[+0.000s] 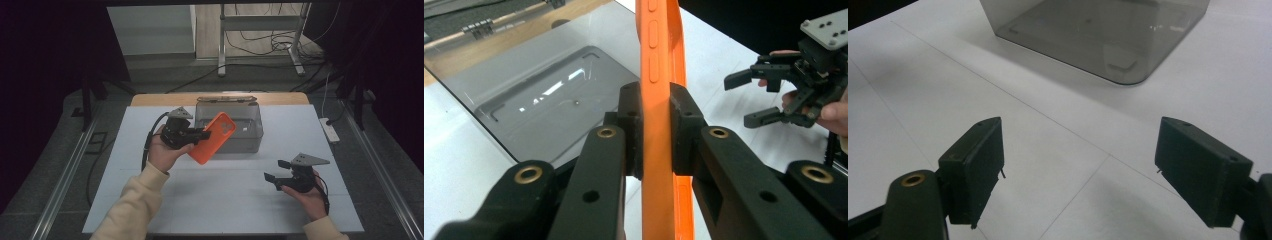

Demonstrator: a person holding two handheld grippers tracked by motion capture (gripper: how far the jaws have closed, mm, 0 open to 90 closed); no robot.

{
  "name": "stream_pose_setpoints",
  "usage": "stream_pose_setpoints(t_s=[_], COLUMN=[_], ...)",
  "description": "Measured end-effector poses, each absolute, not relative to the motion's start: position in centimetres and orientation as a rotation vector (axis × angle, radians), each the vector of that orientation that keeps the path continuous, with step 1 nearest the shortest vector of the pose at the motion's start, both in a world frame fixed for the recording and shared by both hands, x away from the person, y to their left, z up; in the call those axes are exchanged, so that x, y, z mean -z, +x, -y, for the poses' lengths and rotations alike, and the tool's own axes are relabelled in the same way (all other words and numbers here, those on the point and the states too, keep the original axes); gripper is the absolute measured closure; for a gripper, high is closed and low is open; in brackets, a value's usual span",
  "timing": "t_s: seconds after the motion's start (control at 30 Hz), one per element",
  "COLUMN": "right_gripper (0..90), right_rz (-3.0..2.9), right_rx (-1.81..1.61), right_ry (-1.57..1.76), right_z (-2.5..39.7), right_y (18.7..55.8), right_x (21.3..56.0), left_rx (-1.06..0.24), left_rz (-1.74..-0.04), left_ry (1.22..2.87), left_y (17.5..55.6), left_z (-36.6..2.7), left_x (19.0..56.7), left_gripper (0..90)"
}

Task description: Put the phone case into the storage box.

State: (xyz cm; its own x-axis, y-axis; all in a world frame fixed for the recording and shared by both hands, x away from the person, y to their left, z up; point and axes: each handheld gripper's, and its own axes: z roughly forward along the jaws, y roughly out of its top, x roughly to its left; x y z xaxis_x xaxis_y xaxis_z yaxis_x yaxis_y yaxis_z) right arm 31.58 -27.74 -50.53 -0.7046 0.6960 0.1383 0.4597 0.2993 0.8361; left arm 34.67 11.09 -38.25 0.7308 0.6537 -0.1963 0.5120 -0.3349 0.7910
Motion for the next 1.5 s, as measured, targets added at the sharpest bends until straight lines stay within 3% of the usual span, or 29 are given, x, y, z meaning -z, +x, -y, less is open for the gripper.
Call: stream_pose_setpoints(t_s=[1.5], right_gripper=[20.4], right_rz=[-2.311], right_rx=[-1.352], right_ry=[1.056], right_z=[27.7], right_y=[31.6], right_x=[50.6], left_rx=[-0.284], left_rz=[-1.057], left_ry=[1.97], left_y=[40.2], left_z=[-10.2], left_x=[37.0], left_gripper=[79.4])
